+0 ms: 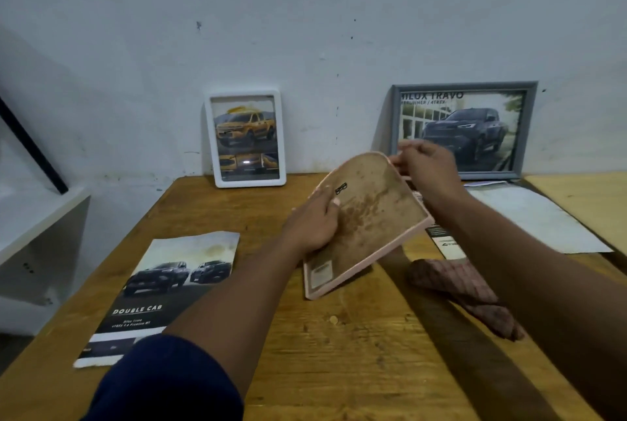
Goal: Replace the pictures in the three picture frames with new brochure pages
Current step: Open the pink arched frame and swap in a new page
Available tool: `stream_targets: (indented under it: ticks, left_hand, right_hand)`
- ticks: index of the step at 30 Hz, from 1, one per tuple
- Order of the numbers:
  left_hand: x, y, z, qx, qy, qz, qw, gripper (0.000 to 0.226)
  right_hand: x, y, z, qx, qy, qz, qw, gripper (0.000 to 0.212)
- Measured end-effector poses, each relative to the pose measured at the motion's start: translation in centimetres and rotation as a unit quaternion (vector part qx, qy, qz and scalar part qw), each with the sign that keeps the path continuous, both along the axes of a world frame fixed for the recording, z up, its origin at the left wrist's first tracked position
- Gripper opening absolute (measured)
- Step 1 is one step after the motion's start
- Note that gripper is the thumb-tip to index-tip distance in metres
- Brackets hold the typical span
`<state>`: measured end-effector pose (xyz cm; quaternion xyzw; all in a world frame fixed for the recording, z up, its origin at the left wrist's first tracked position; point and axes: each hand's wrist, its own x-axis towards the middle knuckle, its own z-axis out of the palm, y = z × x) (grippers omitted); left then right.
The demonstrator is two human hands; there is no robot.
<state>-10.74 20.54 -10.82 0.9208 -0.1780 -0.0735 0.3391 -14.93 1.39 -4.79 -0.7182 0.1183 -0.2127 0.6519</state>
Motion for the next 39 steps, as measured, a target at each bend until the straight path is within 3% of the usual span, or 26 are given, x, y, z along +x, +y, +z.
stream_targets:
  ticks: [4, 8, 9, 11, 14, 16, 19, 21, 25, 28, 32, 39]
  left_hand:
    - [-0.3, -3.5, 2.6, -0.159, 0.098, -0.028, 0.982, 0.049]
    - [-0.2, -3.1, 6.0, -0.215, 0.078, 0.015, 0.973, 0.033]
    - [-0.1, -2.2, 6.8, -0.247, 0.091, 0.024, 0.965, 0.036]
    - [0.4, 0.0, 7.8, -0.303, 0.138, 0.037, 0.942, 0.063]
    - [0.8, 3.2, 9.0, -0.328, 0.164, 0.051, 0.929, 0.091]
    - [0.7, 4.8, 9.3, -0.304, 0.171, 0.052, 0.936, 0.09]
    - [0.6, 6.3, 8.0, -0.24, 0.154, 0.078, 0.955, 0.059]
    - [0.4, 6.6, 6.6, -0.204, 0.128, 0.095, 0.966, 0.051]
    - [-0.1, 6.5, 2.4, -0.128, 0.109, 0.121, 0.978, 0.051]
    - [-1.1, 6.3, -0.9, -0.088, 0.129, 0.109, 0.982, 0.074]
    - [-1.9, 5.9, -2.8, 0.111, -0.024, 0.073, 0.991, 0.07]
    - [-1.5, 5.7, -3.3, 0.219, -0.098, 0.042, 0.97, 0.075]
  right_hand:
    - [-0.4, -2.1, 4.7, -0.062, -0.037, 0.024, 0.997, 0.022]
    - [-0.5, -0.4, 6.3, -0.146, -0.03, 0.096, 0.984, 0.037]
    - [-0.6, 0.4, 6.3, -0.168, -0.03, 0.118, 0.978, 0.041]
    - [-0.4, 2.3, 5.9, -0.202, -0.028, 0.162, 0.965, 0.047]
    - [0.2, 4.4, 4.4, -0.238, -0.019, 0.173, 0.956, 0.049]
    - [0.4, 5.0, 2.7, -0.245, 0.001, 0.154, 0.957, 0.049]
    - [-0.1, 4.9, -0.8, -0.257, 0.055, 0.127, 0.956, 0.047]
    - [-0.9, 4.4, -3.5, -0.284, 0.098, 0.118, 0.946, 0.047]
    - [-2.2, 3.6, -7.7, -0.387, 0.126, 0.111, 0.907, 0.048]
    - [-2.6, 3.5, -9.5, -0.424, 0.094, 0.099, 0.895, 0.047]
    - [-2.7, 3.5, -10.5, -0.445, 0.081, 0.092, 0.887, 0.048]
    - [-3.3, 3.0, -8.3, -0.43, 0.108, 0.115, 0.889, 0.048]
